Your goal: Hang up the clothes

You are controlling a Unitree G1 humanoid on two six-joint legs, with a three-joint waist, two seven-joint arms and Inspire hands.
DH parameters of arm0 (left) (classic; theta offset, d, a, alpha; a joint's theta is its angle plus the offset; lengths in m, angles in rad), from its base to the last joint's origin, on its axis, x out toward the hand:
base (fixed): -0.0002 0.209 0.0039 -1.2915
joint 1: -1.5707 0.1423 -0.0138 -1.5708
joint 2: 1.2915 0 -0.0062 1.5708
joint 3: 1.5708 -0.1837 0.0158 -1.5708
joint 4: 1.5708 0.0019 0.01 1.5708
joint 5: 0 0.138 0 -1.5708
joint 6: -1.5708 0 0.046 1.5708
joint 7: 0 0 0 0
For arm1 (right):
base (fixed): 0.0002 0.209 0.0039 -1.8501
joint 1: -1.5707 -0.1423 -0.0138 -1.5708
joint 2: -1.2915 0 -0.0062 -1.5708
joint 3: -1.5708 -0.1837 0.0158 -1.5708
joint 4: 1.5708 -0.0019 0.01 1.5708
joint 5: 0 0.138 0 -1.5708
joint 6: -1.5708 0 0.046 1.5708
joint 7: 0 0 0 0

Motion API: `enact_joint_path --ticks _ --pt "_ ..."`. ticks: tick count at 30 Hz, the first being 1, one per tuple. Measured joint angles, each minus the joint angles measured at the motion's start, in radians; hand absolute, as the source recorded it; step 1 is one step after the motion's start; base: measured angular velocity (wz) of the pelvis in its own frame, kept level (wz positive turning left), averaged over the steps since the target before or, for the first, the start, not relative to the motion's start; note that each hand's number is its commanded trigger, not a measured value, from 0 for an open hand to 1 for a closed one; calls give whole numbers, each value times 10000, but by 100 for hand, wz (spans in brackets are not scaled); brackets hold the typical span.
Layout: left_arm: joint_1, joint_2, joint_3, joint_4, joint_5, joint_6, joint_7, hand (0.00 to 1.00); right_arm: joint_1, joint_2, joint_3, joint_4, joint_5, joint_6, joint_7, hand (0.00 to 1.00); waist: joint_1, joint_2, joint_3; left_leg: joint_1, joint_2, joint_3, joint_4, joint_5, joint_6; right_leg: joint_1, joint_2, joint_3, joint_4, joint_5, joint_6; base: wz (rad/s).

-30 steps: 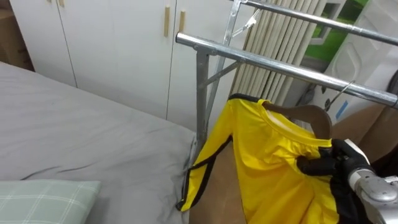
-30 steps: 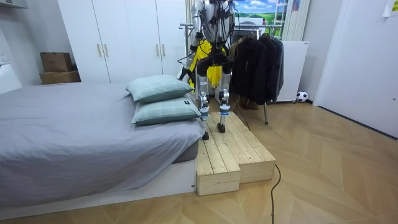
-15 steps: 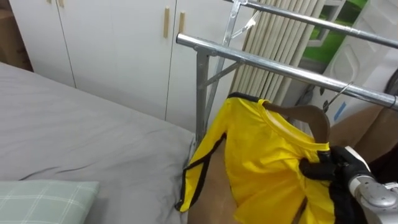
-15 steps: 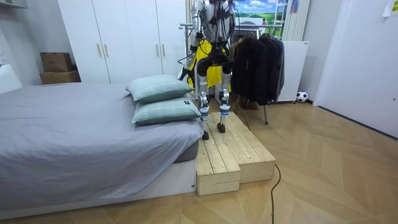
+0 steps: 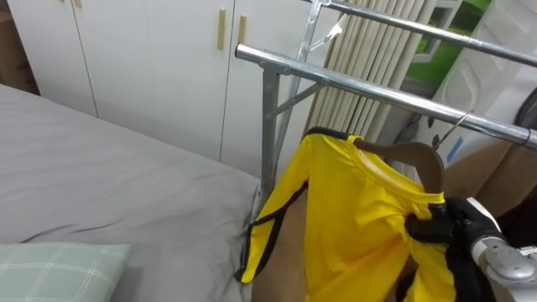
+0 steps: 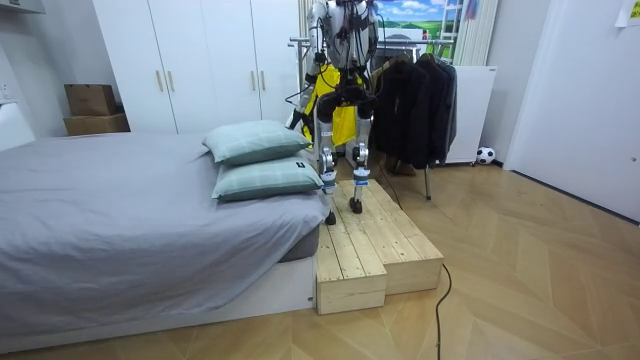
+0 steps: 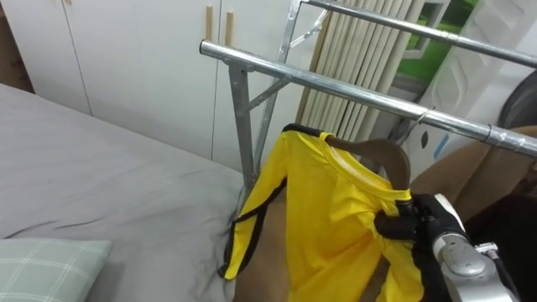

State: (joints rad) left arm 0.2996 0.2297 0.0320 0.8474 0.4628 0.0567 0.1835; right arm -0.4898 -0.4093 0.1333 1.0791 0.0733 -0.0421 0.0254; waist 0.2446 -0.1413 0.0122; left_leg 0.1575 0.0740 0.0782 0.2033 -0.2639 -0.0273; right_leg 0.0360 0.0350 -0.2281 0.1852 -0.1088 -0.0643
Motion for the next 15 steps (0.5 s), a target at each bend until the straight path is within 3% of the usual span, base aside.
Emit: enact_joint_path --ticks 8,15 --pt "-26 -56 76 410 4 -104 -2 0 0 -2 -37 -86 -231 6 -11 0 -49 51 -3 22 -1 -11 0 -1 0 2 -1 -1 11 0 0 0" --pt "-73 -232 93 565 8 100 6 0 2 -22 -130 -622 -596 180 -2 0 -235 250 -107 33 3 5 -4 -1 -1 28 21 23 30 0 -1 0"
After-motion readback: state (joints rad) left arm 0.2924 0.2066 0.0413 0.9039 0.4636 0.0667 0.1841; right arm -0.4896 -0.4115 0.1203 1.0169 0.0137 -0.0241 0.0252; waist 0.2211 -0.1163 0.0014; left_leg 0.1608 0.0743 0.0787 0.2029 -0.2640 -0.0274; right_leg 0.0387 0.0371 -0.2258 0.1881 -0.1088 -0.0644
